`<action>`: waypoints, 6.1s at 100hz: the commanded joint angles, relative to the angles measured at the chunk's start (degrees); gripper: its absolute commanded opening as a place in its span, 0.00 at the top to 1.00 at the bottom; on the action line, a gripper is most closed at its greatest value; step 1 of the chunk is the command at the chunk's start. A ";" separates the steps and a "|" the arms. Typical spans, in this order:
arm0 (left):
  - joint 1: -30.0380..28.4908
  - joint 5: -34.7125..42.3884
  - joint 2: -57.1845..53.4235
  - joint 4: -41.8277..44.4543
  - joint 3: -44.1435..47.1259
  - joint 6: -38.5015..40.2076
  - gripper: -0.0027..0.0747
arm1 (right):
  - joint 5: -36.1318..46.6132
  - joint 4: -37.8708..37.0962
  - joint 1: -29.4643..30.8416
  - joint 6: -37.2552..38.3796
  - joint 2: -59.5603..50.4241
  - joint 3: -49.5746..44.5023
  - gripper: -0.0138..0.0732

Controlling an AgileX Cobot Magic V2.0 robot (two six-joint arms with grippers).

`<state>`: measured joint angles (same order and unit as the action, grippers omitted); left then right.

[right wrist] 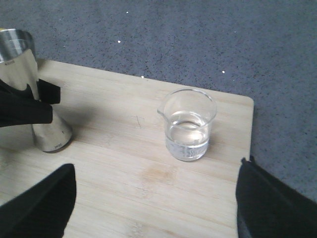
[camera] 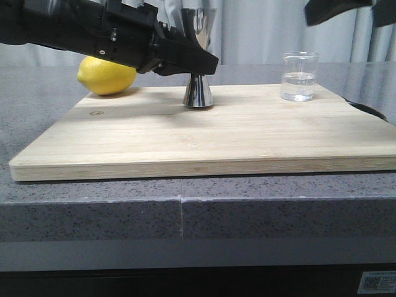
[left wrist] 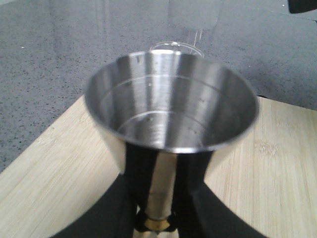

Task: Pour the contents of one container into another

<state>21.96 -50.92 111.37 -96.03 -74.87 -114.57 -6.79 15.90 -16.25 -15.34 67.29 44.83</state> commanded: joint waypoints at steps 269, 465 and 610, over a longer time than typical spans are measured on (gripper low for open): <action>0.41 -3.34 -2.98 -4.14 -1.64 -0.13 0.99 | 47.31 -12.40 -0.80 10.28 27.02 1.96 0.53; 0.41 -3.34 -2.98 -4.14 -1.64 -0.13 0.99 | -6.27 -41.28 -10.27 10.28 21.89 34.73 0.53; 0.41 -5.25 -2.98 -2.44 -1.64 -0.13 0.99 | -6.81 -55.67 -14.30 10.28 23.74 34.73 0.53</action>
<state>21.96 -52.94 111.37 -95.07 -74.87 -114.79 -16.65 -37.35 -30.64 -4.69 93.51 77.41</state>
